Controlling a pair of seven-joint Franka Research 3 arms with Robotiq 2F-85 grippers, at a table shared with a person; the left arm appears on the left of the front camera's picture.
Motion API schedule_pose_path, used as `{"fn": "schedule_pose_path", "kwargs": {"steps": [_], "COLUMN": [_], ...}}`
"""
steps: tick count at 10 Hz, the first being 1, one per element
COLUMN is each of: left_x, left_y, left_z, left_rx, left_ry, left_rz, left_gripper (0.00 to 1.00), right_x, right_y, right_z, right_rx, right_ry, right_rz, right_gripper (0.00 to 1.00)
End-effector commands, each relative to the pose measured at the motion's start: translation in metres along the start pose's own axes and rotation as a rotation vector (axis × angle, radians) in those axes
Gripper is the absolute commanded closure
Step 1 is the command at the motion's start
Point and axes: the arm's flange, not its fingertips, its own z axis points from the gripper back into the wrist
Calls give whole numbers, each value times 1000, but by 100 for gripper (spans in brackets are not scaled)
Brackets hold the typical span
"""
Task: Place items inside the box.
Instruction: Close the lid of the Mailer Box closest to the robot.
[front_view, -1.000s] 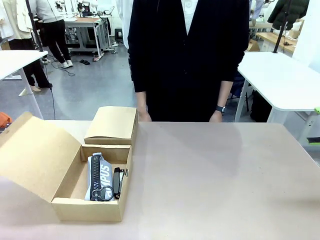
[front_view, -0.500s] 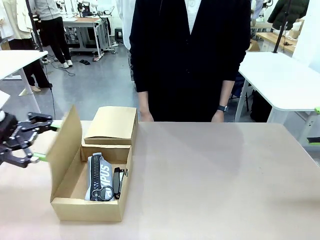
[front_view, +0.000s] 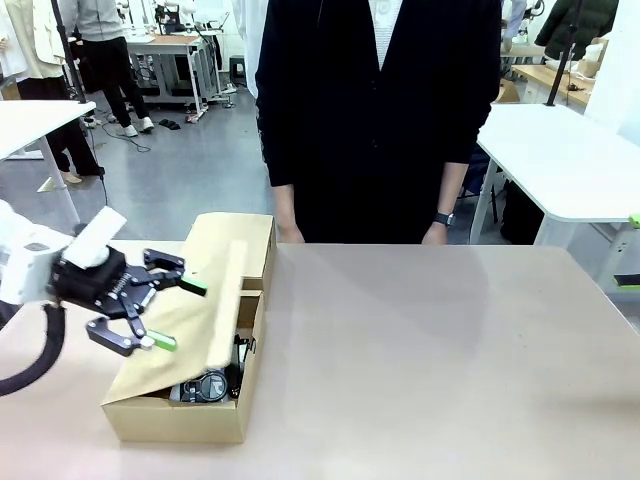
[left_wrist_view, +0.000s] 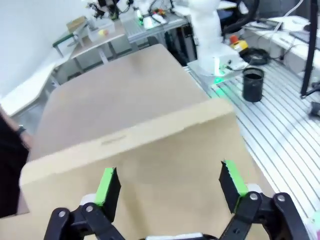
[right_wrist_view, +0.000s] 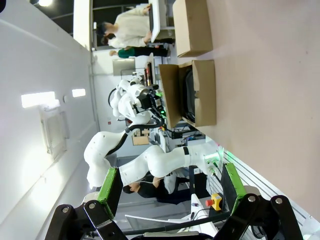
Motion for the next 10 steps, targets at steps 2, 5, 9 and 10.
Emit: {"fn": "schedule_pose_path", "kwargs": {"steps": [2,5,9,10], "left_x": [-10,-14,2,21], "left_y": [-103,-105,-97,-93], "left_z": [-66,-67,-49,-28], "left_rx": [-61,-85,-106,-82], "left_ry": [90,143,193,167], "left_rz": [-48,-44,-8,-19], "left_gripper": [0,0,0,0], "right_x": [-1,-1,-1,-1], "right_y": [3,3,3,3], "right_z": [1,1,1,1], "right_rx": [4,4,4,4], "right_ry": [2,2,2,2], "right_rz": [9,9,9,9], "right_gripper": [0,0,0,0]}}
